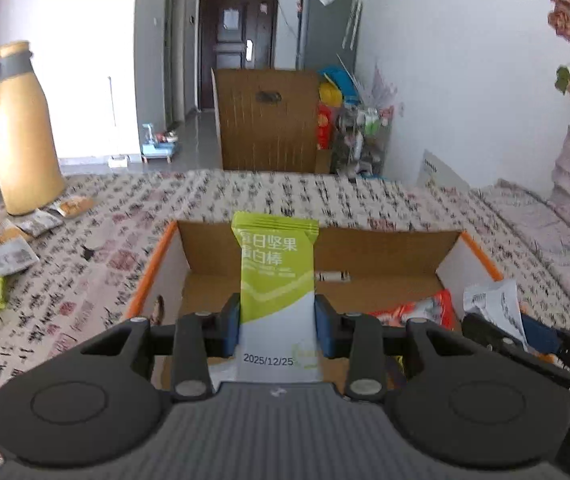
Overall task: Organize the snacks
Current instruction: 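Carry both packets over the box and open both grippers to drop them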
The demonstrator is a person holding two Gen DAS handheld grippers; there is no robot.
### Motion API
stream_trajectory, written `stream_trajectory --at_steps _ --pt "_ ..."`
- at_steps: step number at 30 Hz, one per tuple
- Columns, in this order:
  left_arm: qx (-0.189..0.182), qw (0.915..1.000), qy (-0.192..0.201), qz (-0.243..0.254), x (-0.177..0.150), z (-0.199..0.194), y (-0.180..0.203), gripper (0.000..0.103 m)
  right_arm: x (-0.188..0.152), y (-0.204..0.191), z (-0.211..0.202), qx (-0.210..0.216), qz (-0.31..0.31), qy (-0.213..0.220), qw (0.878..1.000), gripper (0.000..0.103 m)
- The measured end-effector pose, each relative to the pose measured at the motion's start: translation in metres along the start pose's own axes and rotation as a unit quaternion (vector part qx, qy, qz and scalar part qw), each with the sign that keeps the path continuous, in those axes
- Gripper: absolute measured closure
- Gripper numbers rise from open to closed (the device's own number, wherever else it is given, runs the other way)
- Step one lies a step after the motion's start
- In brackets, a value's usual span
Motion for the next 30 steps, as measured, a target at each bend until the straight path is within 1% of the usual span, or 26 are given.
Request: stream_trajectory --at_steps 5,6,7,8,9,10,11,12,13,15,16,24,30 --pt "-0.009 0.9997 -0.024 0.004 -0.014 0.012 0.004 0.064 -0.005 0.001 0.005 -0.006 -0.004 -0.01 1.0 0.062" --pt "-0.009 0.9996 -0.025 0.005 -0.015 0.012 0.005 0.064 -0.005 0.001 0.005 -0.005 -0.003 -0.01 1.0 0.059" --pt "-0.008 0.9997 -0.023 0.006 -0.015 0.011 0.005 0.06 -0.005 0.002 0.004 -0.007 -0.003 -0.009 1.0 0.057" --pt "-0.009 0.9998 -0.019 0.006 -0.015 0.009 0.005 0.052 -0.005 0.002 0.003 -0.007 -0.002 -0.008 1.0 0.057" --pt "-0.007 0.9999 -0.014 0.004 -0.014 0.006 0.004 0.046 -0.006 0.003 0.001 -0.006 0.0 -0.008 1.0 0.053" --pt "-0.003 1.0 -0.008 0.003 -0.012 0.004 0.004 0.03 -0.005 0.003 -0.002 -0.005 0.002 -0.007 1.0 0.043" --pt "0.007 1.0 -0.002 0.001 -0.01 0.001 0.001 0.013 -0.005 0.003 -0.004 -0.004 0.004 -0.005 1.0 0.036" --pt "0.018 0.9998 0.005 -0.002 -0.009 -0.003 -0.001 0.007 -0.003 0.005 -0.006 -0.004 0.006 0.0 1.0 0.022" --pt "0.026 0.9996 0.011 -0.002 -0.007 -0.005 -0.003 0.002 -0.002 0.005 -0.008 -0.003 0.008 0.004 1.0 0.011" --pt "0.027 0.9994 0.019 -0.005 -0.004 -0.01 -0.005 0.0 0.002 0.007 -0.011 -0.001 0.013 0.011 1.0 0.003" --pt "0.027 0.9994 0.022 -0.009 -0.003 -0.012 -0.006 0.0 0.002 0.009 -0.013 0.001 0.016 0.012 1.0 0.0" --pt "0.029 0.9992 0.023 -0.012 -0.001 -0.015 -0.006 0.0 0.004 0.009 -0.015 0.003 0.018 0.016 1.0 0.0" --pt "0.03 0.9989 0.033 -0.013 0.003 -0.024 -0.007 0.0 0.01 0.006 -0.02 0.004 0.012 0.022 1.0 0.0"
Point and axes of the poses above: each gripper's, at about its wrist camera, not at the fingertips, and z roughly the way its jaws point, y to its right, x to its top, the point moved 9 cm from there along z, roughly the way its jaws point, and after that the axes turned 13 degrees about z, right-handed, at the moved point
